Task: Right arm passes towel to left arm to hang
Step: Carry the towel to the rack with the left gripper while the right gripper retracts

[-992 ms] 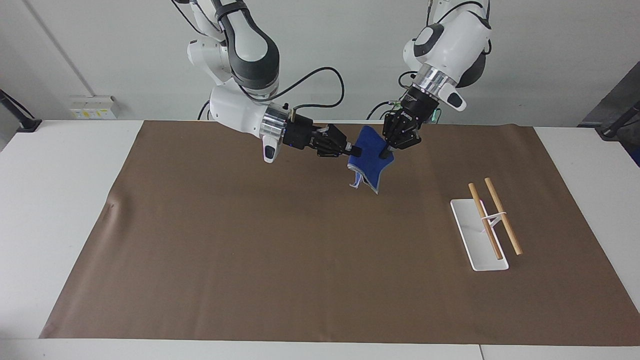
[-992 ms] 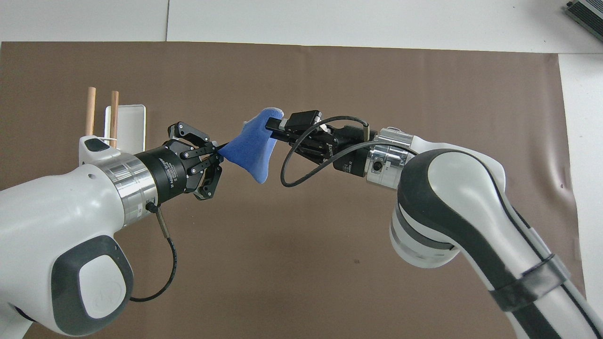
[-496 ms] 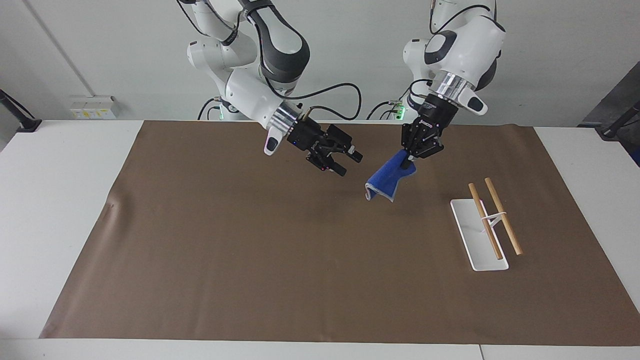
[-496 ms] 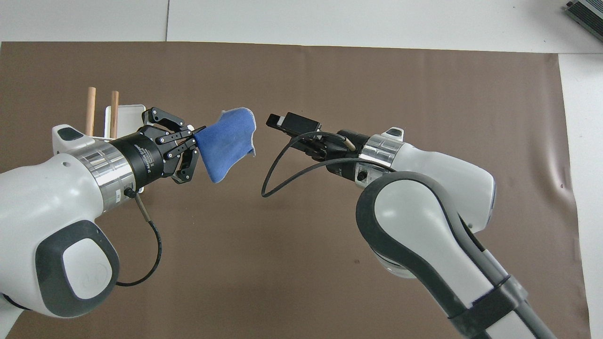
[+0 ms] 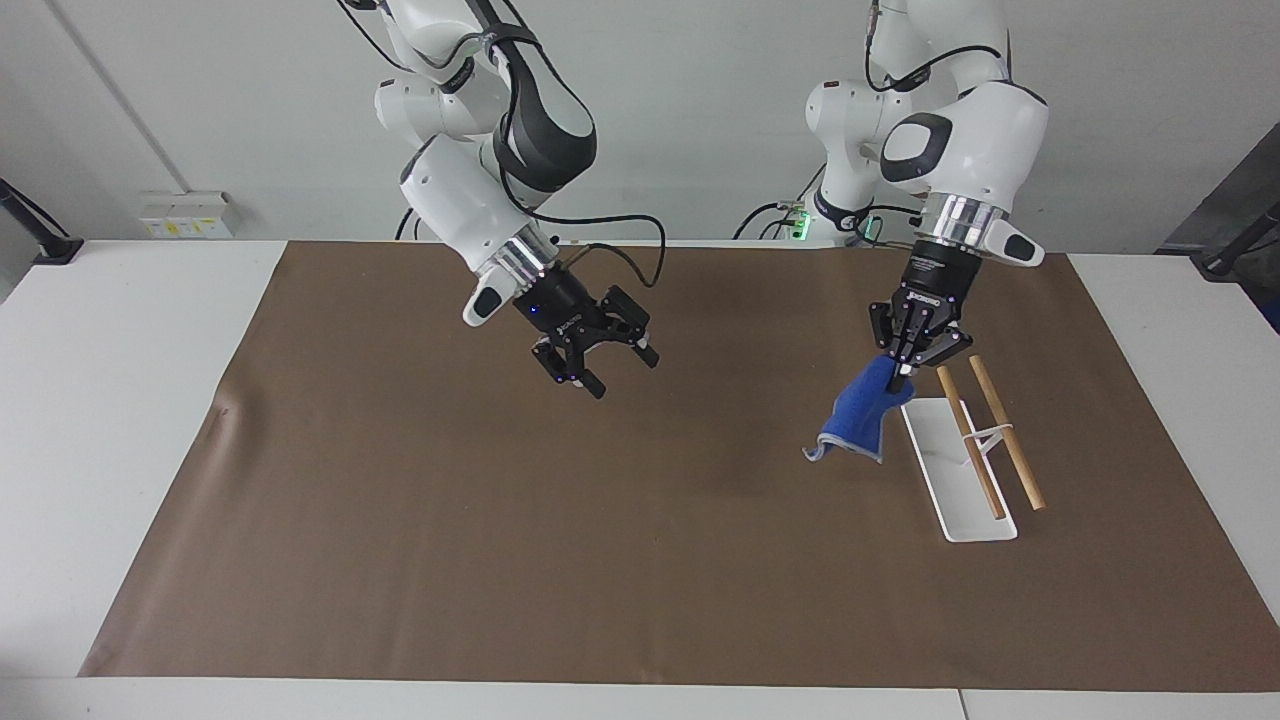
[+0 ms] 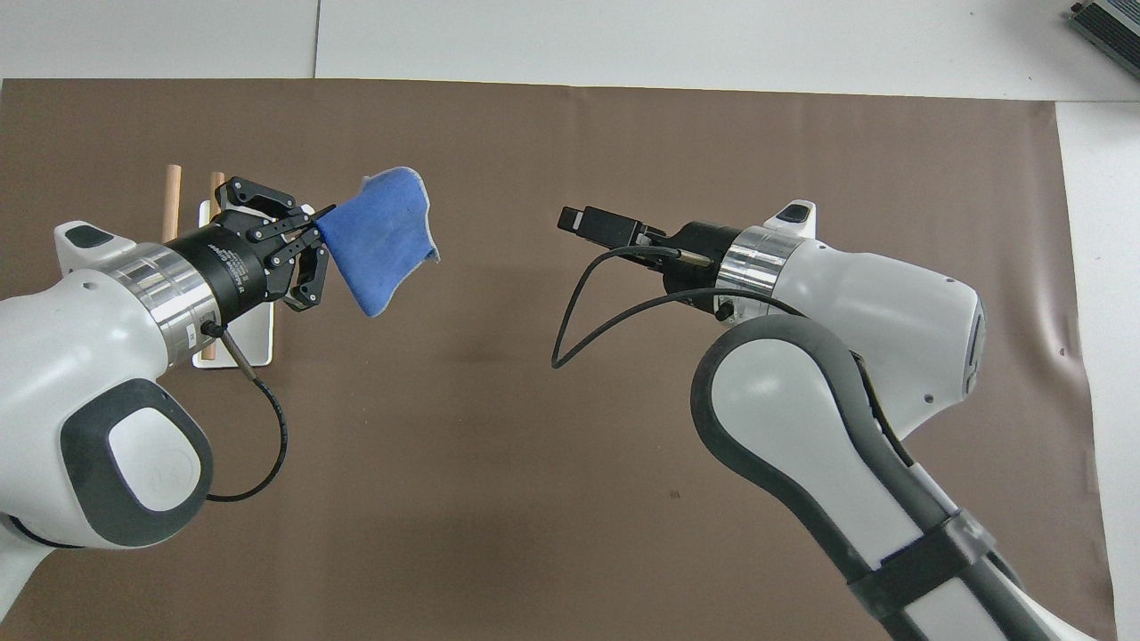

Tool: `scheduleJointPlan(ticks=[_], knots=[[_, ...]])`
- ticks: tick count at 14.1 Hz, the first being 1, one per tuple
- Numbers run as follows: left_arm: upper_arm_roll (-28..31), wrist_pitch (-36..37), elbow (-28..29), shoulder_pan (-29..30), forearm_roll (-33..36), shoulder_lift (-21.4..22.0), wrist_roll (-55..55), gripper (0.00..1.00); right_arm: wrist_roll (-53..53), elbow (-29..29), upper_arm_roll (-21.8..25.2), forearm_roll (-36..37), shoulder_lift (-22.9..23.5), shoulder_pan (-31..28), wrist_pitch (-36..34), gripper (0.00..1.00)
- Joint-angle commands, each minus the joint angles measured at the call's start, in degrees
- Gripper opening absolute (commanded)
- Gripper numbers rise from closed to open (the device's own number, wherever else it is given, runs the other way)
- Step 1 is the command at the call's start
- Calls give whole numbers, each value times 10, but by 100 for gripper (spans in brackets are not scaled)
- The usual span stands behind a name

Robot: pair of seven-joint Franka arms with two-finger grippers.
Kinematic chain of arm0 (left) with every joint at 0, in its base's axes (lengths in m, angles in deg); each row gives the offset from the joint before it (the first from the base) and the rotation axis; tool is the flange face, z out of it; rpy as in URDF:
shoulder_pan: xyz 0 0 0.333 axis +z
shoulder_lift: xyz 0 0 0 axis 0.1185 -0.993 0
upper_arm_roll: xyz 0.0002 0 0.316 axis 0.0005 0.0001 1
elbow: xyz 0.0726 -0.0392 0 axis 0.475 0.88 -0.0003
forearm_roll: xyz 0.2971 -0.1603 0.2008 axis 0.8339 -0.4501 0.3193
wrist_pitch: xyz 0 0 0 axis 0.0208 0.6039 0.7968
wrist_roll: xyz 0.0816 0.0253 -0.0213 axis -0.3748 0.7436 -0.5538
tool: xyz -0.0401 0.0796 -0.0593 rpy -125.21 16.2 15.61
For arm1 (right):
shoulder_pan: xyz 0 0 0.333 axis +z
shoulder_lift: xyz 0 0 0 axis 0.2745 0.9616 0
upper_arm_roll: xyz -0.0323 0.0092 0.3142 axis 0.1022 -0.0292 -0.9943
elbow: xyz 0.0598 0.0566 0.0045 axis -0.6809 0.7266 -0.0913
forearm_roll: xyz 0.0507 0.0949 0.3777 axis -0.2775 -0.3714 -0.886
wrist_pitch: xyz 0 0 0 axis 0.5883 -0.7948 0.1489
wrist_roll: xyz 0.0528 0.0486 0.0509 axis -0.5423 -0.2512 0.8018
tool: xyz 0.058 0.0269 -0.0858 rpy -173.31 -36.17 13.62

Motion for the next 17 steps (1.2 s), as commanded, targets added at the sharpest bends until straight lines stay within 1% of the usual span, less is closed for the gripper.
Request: scheduleJointPlan(ticks=[1,3,4,5,6,7,8,9,10,12,14,15,17], knots=[[-6,-28,6,45,9,-18,4,0,-47,0,-3,152,-4,-33,-37,100],[-6,-35,5,72,9,-28,17,0,-110,-15,4,289,-8,-37,-91,100],[-6,-36,4,86,9,-36,20,0,-146,-30,21,353,-11,-31,-129,100],[-6,-36,0,105,9,-47,20,0,-171,-52,38,399,-14,-18,-176,100],[-6,-36,-3,125,8,-58,18,0,-192,-81,76,422,-17,10,-232,100],[-6,-35,-3,142,9,-64,20,0,-199,-104,114,424,-21,32,-271,100],[-6,-35,-7,154,9,-71,20,0,-200,-118,138,424,-29,36,-299,100],[-6,-35,-8,165,9,-75,20,0,-197,-123,148,426,-38,36,-315,100],[-6,-35,-8,177,9,-76,20,0,-193,-134,167,431,-44,36,-341,100],[-6,-35,-7,198,9,-83,22,0,-192,-170,186,435,-59,36,-424,100],[-5,-31,-18,207,9,-84,21,0,-191,-215,205,432,-59,31,-499,100],[-5,-28,-35,210,9,-89,19,0,-190,-227,218,426,-59,30,-528,100],[-3,-29,-46,213,9,-98,20,0,-190,-216,217,423,-67,4,-539,100]])
